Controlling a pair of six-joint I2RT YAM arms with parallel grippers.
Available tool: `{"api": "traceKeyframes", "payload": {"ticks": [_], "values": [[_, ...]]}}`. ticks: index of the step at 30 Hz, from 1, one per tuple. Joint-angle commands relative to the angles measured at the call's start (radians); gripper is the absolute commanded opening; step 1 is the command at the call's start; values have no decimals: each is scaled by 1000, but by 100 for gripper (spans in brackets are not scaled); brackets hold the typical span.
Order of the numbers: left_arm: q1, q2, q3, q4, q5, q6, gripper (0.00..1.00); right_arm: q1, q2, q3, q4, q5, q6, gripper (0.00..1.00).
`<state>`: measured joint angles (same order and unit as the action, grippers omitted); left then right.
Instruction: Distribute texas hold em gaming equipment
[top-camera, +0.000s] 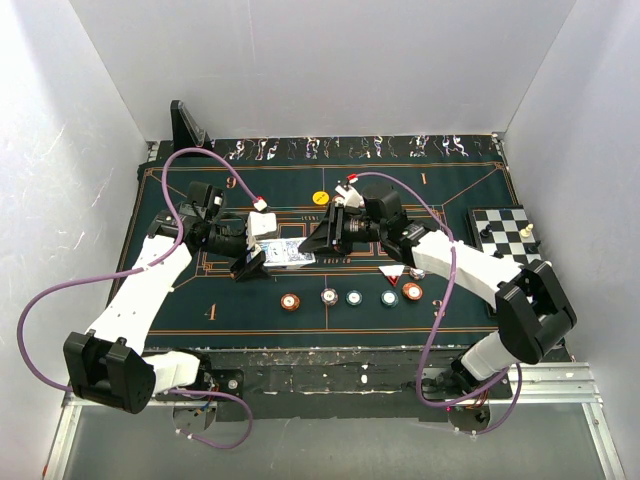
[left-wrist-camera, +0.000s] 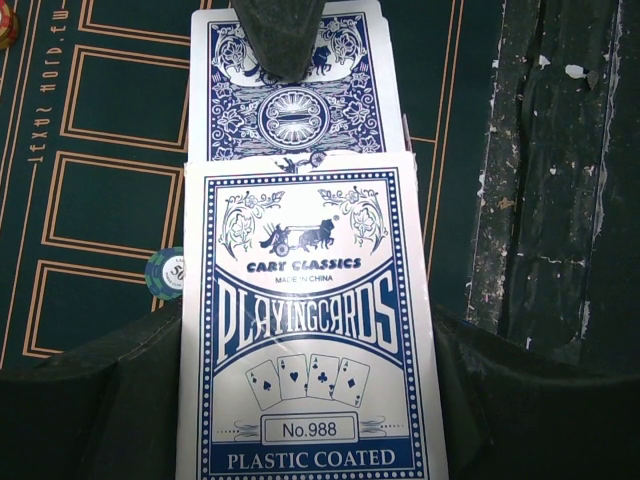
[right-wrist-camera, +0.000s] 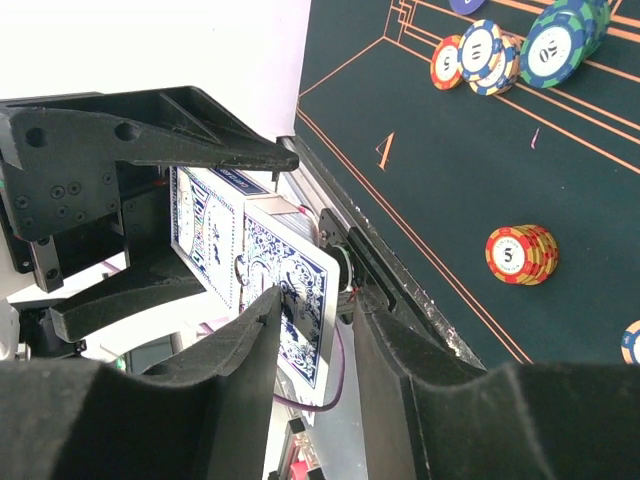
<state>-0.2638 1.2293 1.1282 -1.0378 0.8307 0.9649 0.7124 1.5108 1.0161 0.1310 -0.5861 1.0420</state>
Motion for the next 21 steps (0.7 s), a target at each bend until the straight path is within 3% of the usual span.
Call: {"api": "traceKeyframes", "payload": {"ticks": [1, 12, 18, 21], "values": [[5, -36, 27, 25, 59, -9, 0, -17, -54, -10, -7, 14, -22, 41], [5, -42, 16, 54, 76, -51, 0, -44, -96, -43, -14, 14, -20, 37], [5, -37, 19, 67, 103, -77, 0, -41, -78, -94, 226, -72, 119, 78], [3, -33, 24, 73, 108, -89, 0, -24, -55, -90, 327, -86, 171, 83]]}}
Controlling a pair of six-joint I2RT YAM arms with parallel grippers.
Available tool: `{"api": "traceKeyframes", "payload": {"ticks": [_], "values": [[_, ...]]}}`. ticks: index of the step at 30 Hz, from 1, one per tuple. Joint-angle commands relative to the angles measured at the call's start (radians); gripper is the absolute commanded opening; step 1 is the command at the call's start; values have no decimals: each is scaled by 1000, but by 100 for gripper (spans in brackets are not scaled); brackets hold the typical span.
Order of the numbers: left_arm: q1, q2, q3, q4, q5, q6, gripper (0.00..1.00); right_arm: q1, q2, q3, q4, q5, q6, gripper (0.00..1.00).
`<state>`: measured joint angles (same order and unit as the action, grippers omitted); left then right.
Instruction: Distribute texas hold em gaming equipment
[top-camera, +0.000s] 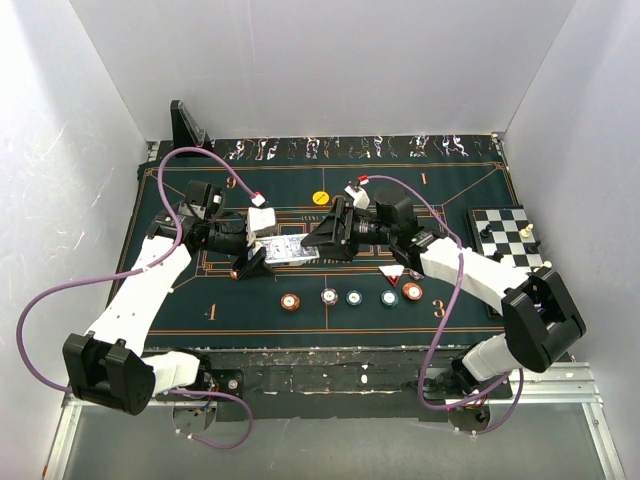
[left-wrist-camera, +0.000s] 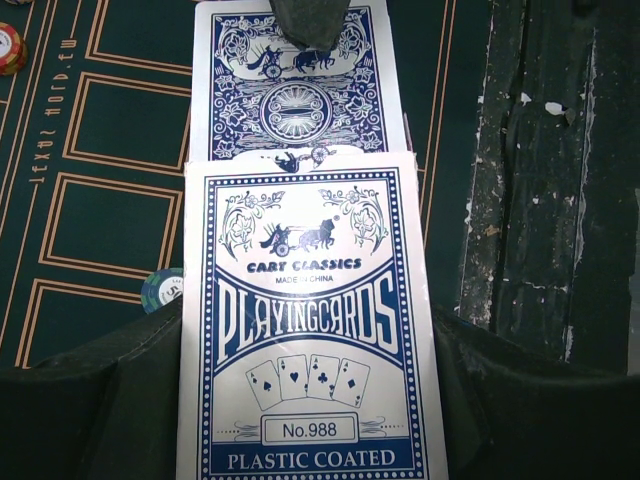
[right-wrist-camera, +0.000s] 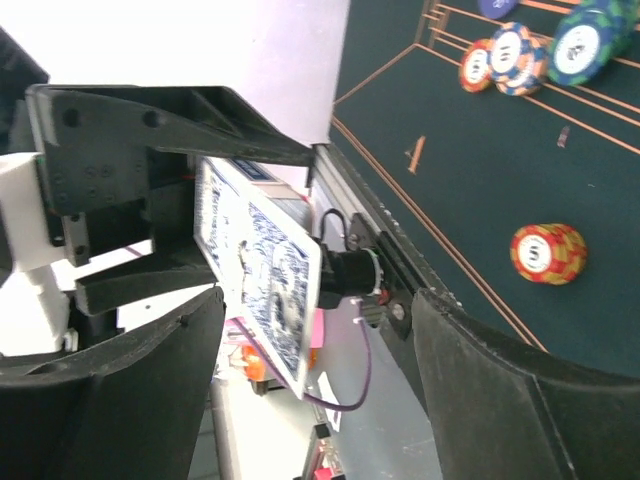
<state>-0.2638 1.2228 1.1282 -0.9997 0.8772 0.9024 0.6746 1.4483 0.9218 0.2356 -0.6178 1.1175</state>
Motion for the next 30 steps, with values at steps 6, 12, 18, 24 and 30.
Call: {"api": "traceKeyframes", "payload": {"ticks": [6, 12, 18, 24, 30], "values": [[5, -26, 25, 68, 74, -63, 0, 60, 95, 37, 392, -77, 211, 83], [5, -23, 38, 90, 75, -85, 0, 91, 147, 52, 435, -83, 258, 68], [5, -31, 25, 82, 60, -71, 0, 91, 124, 45, 455, -71, 260, 42], [5, -16, 34, 20, 42, -10, 55, 91, 109, 25, 453, -63, 254, 24], [3, -17, 45, 42, 45, -20, 91, 91, 107, 31, 423, -63, 226, 20]]}}
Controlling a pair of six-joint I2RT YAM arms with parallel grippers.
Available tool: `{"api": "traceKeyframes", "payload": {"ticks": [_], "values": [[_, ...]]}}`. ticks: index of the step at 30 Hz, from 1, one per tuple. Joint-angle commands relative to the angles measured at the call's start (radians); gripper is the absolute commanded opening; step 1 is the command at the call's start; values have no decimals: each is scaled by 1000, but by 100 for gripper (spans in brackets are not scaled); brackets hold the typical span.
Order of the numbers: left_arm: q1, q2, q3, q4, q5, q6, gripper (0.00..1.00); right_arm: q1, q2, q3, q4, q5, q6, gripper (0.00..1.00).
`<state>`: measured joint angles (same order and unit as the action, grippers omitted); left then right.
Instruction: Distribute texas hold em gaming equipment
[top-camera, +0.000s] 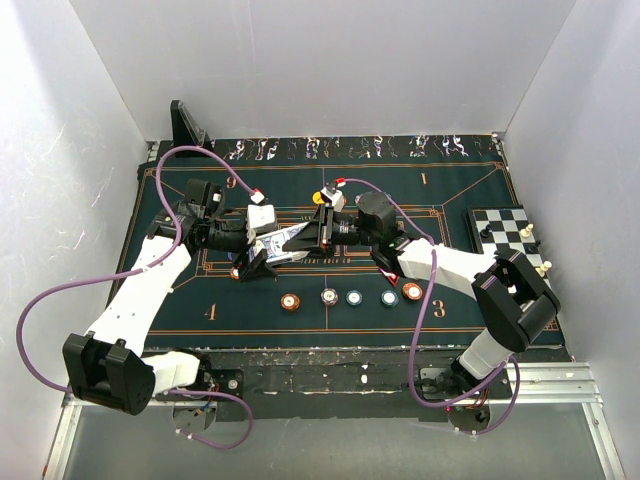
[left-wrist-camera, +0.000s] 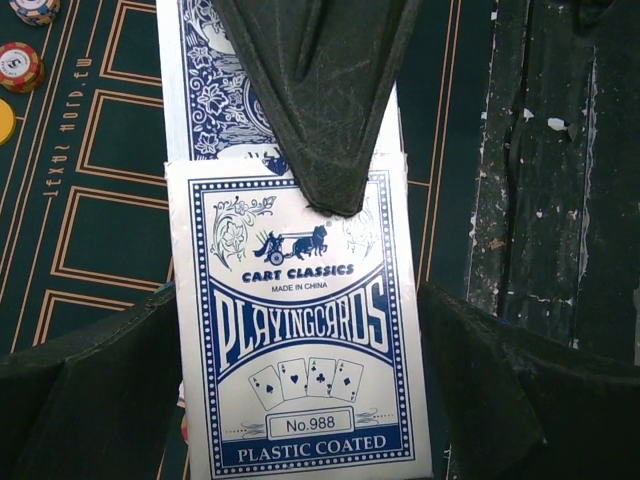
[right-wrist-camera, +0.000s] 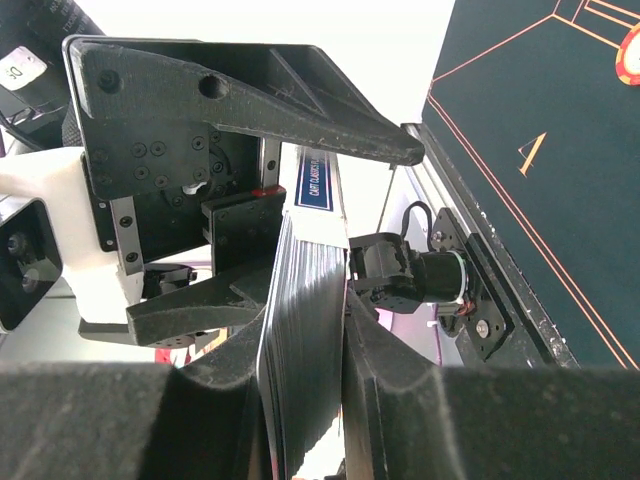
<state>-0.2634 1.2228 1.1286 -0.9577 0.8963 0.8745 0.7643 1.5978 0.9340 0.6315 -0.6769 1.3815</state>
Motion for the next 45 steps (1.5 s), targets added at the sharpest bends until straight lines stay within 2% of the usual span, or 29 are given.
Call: {"api": "traceKeyframes", "payload": {"ticks": [1, 4, 15, 24, 30, 39, 41, 45], "values": [[4, -16, 51, -1, 26, 6, 91, 3, -42, 20, 13, -1, -44, 20], [1, -13, 56, -1, 18, 20, 98, 3, -38, 26, -7, -1, -52, 20], [-46, -62, -12, 74, -120, 61, 98, 13, -33, 49, -58, 26, -62, 20], [-114, -66, -39, 106, -217, 73, 93, 21, -29, 68, -115, 59, -70, 20], [-119, -68, -49, 111, -241, 73, 79, 24, -32, 74, -147, 79, -87, 20], [-119, -71, -59, 128, -227, 31, 46, 27, -29, 71, -150, 86, -84, 22], [-119, -69, -61, 128, -229, 20, 43, 26, -26, 75, -150, 83, -85, 28], [-119, -83, -70, 123, -227, 20, 35, 26, -30, 69, -154, 79, -87, 52]]}}
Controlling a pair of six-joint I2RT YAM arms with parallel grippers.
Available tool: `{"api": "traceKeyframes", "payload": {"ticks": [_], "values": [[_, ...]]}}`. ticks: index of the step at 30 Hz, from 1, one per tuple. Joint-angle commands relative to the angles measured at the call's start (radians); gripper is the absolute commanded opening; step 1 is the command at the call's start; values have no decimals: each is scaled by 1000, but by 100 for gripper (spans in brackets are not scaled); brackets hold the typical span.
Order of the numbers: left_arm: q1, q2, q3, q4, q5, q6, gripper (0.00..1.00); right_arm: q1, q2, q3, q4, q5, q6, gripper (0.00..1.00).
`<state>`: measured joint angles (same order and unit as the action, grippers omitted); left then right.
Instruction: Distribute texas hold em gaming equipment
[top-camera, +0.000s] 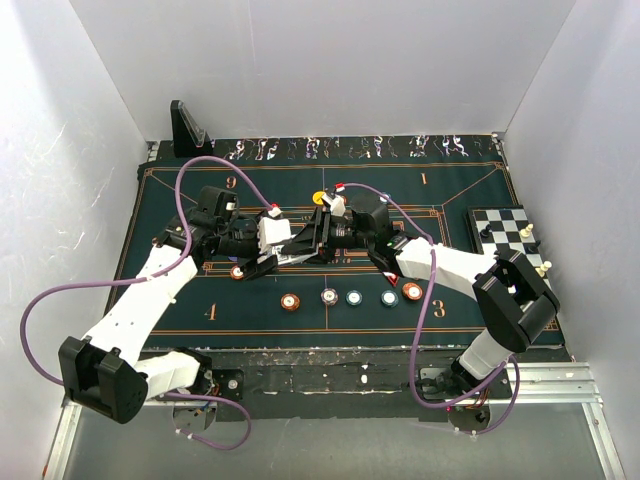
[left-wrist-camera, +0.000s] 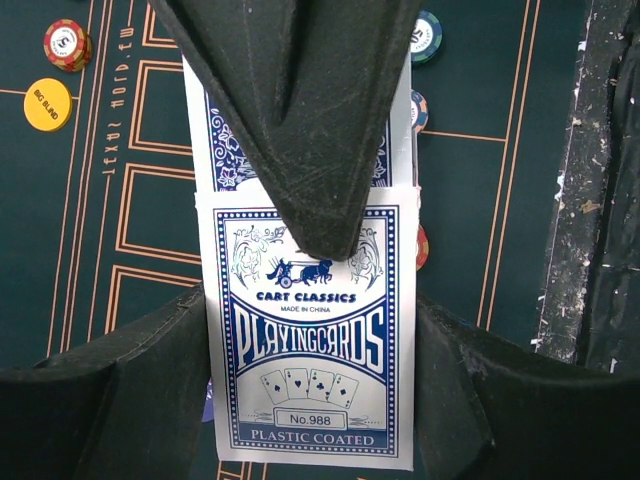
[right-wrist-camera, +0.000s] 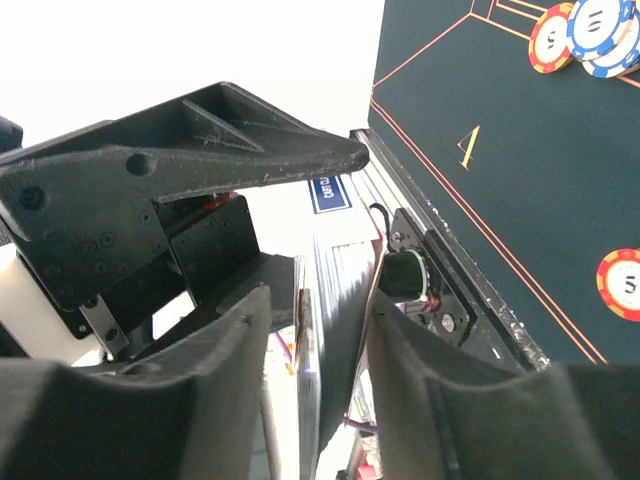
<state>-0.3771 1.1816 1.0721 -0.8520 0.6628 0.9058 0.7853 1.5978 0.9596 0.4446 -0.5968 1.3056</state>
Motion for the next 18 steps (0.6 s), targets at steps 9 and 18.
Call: {"api": "traceKeyframes", "payload": {"ticks": [9, 18], "values": [[-5, -57, -18, -2, 8, 2, 21, -15, -71, 37, -72, 18, -84, 62], [-5, -60, -15, -47, -3, 47, 21, -34, -70, 77, -182, 37, -155, 57]]}}
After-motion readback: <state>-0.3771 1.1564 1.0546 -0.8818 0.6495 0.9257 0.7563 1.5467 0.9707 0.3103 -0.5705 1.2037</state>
